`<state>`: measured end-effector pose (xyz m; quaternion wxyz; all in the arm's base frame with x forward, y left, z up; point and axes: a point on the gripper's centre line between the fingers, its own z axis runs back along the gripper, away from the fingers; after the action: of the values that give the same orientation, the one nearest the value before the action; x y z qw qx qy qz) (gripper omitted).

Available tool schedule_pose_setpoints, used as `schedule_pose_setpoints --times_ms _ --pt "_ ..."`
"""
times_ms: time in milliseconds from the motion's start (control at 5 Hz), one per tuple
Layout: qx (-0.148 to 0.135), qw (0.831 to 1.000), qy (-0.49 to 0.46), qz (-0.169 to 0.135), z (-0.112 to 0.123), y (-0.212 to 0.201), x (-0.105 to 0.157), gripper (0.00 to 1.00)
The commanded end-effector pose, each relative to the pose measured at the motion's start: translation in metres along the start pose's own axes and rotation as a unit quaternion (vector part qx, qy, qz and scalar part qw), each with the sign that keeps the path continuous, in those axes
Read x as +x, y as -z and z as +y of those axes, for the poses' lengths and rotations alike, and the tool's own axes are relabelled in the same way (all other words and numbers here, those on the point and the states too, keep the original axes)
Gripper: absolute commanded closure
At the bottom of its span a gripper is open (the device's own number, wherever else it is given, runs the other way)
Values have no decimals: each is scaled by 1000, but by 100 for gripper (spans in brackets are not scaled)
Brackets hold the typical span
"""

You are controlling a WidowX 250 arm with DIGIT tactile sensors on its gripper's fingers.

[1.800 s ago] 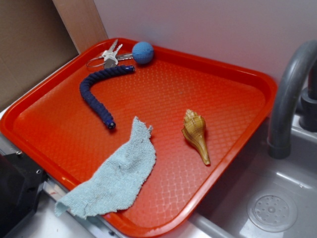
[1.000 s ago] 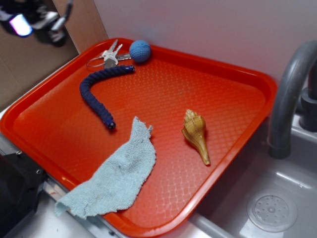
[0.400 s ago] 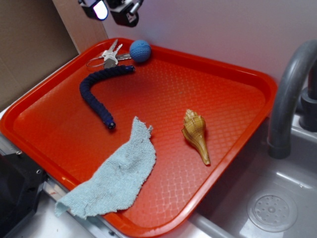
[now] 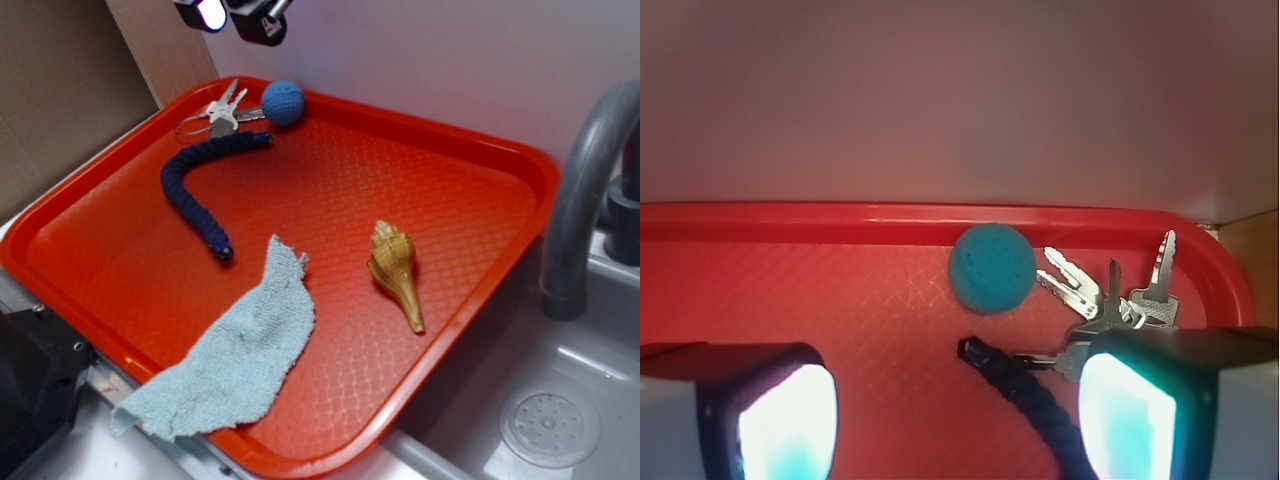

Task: Grab the blue ball.

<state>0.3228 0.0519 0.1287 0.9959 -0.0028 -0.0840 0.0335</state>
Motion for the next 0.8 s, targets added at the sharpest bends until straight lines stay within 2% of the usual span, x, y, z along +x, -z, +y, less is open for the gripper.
schedule_pose_setpoints --times_ms 0,200,400,600 --pt "16 998 -56 0 30 21 20 0" --pt "37 996 -80 10 41 38 20 0" --pt "46 995 -81 19 59 61 12 0" --pt "50 997 -63 8 63 68 13 0"
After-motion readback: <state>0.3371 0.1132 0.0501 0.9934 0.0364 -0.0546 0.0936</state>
